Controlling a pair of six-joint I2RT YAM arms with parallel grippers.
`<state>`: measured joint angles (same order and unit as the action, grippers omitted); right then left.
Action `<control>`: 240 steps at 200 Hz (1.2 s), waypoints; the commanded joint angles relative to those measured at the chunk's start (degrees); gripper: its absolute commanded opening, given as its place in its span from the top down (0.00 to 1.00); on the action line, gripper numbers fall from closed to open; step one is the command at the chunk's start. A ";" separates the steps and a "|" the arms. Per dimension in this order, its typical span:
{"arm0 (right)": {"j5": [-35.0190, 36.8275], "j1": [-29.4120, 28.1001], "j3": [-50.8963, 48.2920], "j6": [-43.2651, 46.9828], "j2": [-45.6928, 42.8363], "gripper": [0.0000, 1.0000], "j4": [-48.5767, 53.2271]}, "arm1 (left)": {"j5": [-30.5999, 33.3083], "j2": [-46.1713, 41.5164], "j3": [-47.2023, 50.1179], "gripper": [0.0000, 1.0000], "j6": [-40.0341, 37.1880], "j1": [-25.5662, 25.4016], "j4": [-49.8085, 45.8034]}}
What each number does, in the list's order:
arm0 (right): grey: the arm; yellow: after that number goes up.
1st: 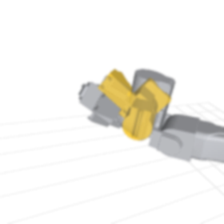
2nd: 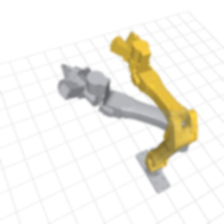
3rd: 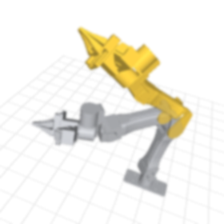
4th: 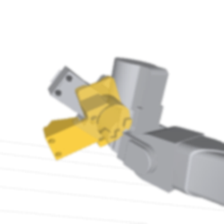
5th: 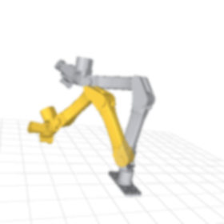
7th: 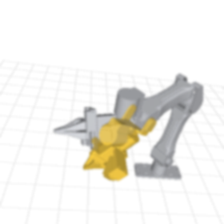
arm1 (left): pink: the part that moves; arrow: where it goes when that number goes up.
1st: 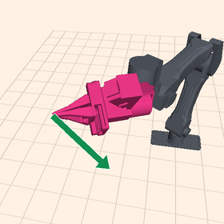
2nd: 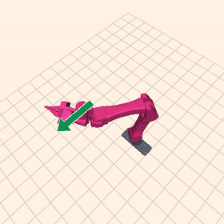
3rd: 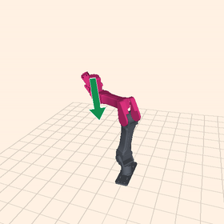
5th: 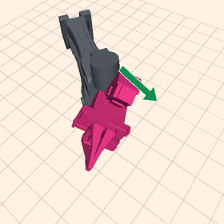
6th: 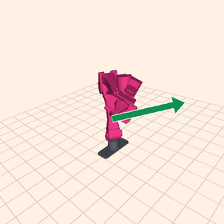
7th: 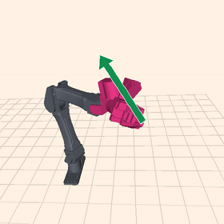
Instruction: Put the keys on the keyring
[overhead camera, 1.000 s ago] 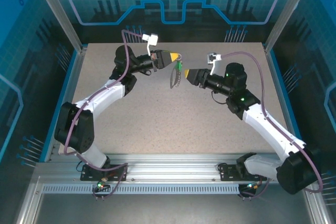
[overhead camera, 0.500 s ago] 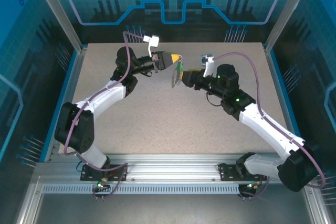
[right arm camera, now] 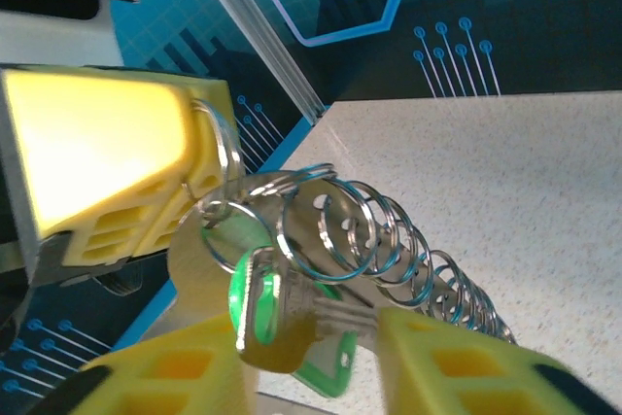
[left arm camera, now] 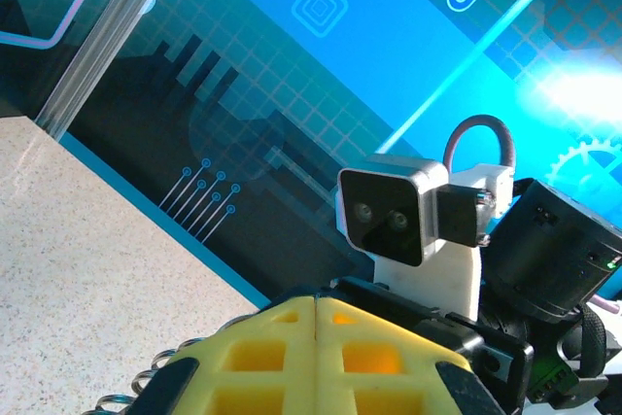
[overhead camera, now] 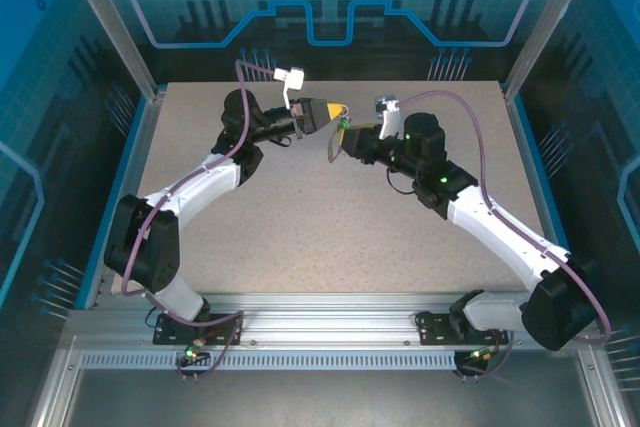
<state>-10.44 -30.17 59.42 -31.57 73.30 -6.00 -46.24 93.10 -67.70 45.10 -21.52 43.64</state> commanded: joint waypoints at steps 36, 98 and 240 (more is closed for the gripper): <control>-2.28 -0.76 0.67 1.63 -0.09 0.95 -0.77 | 1.26 -2.66 -0.50 1.00 -1.15 -0.59 0.31; -3.86 -0.91 0.55 0.92 -0.16 1.00 -1.34 | 1.95 -3.19 0.11 1.00 -1.42 -0.81 0.40; -5.35 -2.77 4.42 -0.08 3.08 1.00 -2.77 | 2.15 -3.89 1.06 1.00 -1.95 -1.07 0.22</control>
<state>-14.41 -31.77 61.19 -31.27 75.48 -7.49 -44.51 91.64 -67.26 44.66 -21.93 42.33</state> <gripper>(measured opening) 0.064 0.064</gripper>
